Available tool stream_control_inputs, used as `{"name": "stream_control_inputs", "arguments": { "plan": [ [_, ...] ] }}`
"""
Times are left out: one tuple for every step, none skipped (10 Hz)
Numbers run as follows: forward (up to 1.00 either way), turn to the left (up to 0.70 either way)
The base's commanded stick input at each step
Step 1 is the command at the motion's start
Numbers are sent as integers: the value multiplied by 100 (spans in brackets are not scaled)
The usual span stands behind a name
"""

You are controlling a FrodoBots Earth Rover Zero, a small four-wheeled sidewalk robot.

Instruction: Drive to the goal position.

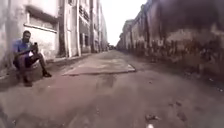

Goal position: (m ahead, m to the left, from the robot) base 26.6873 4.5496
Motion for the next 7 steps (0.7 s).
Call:
{"name": "stream_control_inputs", "arguments": {
  "plan": [
    [100, 0],
    [100, 0],
    [100, 0],
    [100, 0],
    [100, 0],
    [100, 0],
    [100, 0]
  ]
}}
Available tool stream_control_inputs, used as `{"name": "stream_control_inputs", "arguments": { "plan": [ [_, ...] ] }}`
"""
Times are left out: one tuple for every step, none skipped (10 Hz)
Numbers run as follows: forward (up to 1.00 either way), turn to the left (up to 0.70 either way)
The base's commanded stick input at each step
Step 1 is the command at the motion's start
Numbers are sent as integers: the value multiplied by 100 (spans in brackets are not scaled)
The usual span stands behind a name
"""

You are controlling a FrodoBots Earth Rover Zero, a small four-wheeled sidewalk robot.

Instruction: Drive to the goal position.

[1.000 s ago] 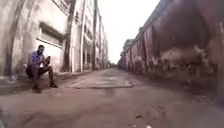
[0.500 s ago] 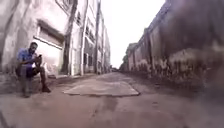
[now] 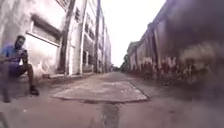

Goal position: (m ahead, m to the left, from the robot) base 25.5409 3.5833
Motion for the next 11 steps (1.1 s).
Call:
{"name": "stream_control_inputs", "arguments": {
  "plan": [
    [100, 0],
    [100, 0],
    [100, 0],
    [100, 0],
    [100, 0],
    [100, 0],
    [100, 0],
    [100, 0],
    [100, 0],
    [100, 0],
    [100, 0]
  ]
}}
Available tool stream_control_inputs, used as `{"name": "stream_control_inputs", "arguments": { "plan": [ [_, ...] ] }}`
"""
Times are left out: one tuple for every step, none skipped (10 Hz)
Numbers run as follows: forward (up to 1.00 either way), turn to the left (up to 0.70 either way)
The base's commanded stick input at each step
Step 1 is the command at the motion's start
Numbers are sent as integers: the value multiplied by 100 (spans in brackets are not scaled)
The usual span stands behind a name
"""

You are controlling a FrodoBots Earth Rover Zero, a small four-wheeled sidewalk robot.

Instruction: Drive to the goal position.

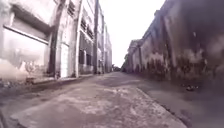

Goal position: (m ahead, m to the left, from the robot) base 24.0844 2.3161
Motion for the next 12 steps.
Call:
{"name": "stream_control_inputs", "arguments": {
  "plan": [
    [100, 0],
    [100, 0],
    [100, 0],
    [100, 0],
    [100, 0],
    [100, 0],
    [100, 0],
    [100, 0],
    [100, 0],
    [100, 0],
    [100, 0],
    [100, 0]
  ]
}}
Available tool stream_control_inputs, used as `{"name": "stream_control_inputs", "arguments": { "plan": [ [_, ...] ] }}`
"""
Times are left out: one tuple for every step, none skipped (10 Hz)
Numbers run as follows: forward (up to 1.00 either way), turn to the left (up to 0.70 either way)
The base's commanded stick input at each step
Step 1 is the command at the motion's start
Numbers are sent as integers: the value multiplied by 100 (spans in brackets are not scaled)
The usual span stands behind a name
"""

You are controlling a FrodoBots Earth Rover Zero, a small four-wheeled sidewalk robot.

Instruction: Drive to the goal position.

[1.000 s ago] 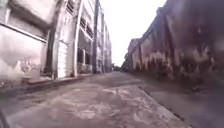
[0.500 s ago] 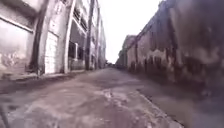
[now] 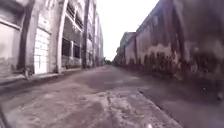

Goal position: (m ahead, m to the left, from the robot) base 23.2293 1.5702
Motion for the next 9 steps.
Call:
{"name": "stream_control_inputs", "arguments": {
  "plan": [
    [100, 0],
    [100, 0],
    [100, 0],
    [100, 0],
    [100, 0],
    [100, 0],
    [100, 0],
    [100, 0],
    [100, 0]
  ]
}}
